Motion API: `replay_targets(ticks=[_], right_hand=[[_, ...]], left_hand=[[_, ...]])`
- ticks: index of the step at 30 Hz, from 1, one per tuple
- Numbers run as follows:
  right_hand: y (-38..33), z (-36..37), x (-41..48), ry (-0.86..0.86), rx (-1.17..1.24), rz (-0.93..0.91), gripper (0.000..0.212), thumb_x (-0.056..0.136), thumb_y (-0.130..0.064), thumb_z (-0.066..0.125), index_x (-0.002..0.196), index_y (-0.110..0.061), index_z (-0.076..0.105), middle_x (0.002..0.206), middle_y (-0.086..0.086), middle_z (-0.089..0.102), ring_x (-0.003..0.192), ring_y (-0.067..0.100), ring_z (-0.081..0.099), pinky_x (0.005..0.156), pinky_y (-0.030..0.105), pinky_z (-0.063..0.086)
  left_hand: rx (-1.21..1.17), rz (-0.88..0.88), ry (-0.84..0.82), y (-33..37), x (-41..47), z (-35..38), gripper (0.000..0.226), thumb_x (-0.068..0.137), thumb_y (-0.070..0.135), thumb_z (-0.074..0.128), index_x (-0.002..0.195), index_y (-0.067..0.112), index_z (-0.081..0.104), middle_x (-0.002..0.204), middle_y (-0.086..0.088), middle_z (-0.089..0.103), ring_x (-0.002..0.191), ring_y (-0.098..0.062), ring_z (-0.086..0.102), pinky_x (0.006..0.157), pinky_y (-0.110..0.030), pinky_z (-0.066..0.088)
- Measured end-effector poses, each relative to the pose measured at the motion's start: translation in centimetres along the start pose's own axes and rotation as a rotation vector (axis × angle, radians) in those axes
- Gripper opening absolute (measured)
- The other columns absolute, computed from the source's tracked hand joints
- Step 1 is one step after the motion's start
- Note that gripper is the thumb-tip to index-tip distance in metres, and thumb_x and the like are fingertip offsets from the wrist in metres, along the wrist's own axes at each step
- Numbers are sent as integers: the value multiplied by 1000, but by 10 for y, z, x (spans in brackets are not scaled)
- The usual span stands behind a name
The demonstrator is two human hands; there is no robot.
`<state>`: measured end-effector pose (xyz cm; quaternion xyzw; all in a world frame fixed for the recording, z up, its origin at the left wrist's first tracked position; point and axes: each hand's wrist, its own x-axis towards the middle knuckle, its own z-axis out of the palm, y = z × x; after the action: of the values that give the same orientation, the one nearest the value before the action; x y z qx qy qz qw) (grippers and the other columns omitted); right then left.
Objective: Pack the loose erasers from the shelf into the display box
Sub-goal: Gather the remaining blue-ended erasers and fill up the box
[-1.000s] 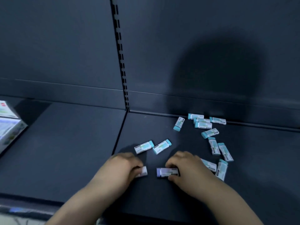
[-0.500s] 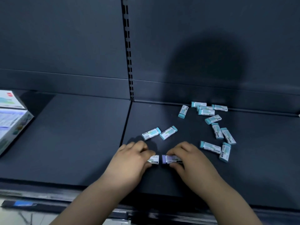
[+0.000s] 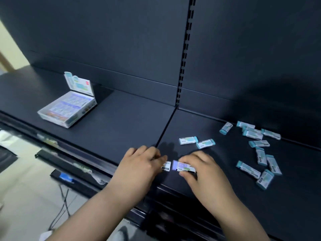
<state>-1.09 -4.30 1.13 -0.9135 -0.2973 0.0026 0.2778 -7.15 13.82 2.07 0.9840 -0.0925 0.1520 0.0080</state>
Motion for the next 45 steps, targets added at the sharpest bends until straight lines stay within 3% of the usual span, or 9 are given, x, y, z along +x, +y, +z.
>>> replay_targets(ticks=[6,9,23,28,30,32,35,40,45], right_hand=[[-39,26,19,-21,58,-43,21,81,-25,67,100,-33,62,95,-21,50,94,-1,44,79,12,37],[-59,41,34,-24,64,-40,22,82,-26,66,101,-34,61,97,-22,50,95,-2,45,80,13,38],[-206,156,151,46,136,145,15,83,-28,64,94,-37,59,95,-25,47,97,-5,44,80,12,37],[-215,163,163,71,146,198,16,81,-28,65,93,-37,61,94,-25,50,96,-3,48,82,12,38],[-217,167,170,76,172,190,17,80,-27,66,93,-36,62,94,-23,51,95,-2,49,84,14,39],[-221,171,179,80,188,161,17,80,-26,66,94,-35,62,95,-23,52,95,-1,50,84,14,39],[-228,169,191,81,239,121,18,79,-26,67,95,-35,63,96,-24,53,97,-2,50,85,14,39],[-239,170,210,24,262,74,22,81,-28,65,102,-36,61,100,-26,50,101,-4,47,87,13,38],[-258,187,224,23,283,65,21,80,-29,67,99,-36,61,100,-26,51,101,-7,48,86,8,37]], left_hand=[[7,-39,67,-43,-25,-8,42,60,28,85,99,26,71,82,8,65,68,-17,62,54,-28,44],[7,-32,103,-74,-30,-10,36,63,29,83,97,27,71,83,9,65,69,-17,62,55,-28,44],[-153,42,76,-326,-54,-7,41,57,17,87,95,23,73,85,8,67,73,-20,65,61,-33,51],[-196,61,76,-353,-51,2,35,63,19,84,95,25,72,86,10,66,74,-18,64,67,-27,48],[-201,55,82,-358,-52,5,22,78,28,64,98,26,72,88,10,66,77,-16,64,70,-27,44],[-188,32,82,-362,-52,3,30,80,33,50,99,25,71,89,10,66,78,-16,64,70,-28,45],[-163,-33,88,-372,-53,-7,28,74,30,61,98,24,72,89,9,68,77,-19,66,67,-31,47],[-157,-95,72,-395,-49,-17,35,79,33,45,96,21,72,91,6,69,77,-21,66,67,-33,48],[-166,-69,59,-413,-49,-10,26,65,28,66,90,26,73,89,12,70,75,-14,67,71,-22,33]])
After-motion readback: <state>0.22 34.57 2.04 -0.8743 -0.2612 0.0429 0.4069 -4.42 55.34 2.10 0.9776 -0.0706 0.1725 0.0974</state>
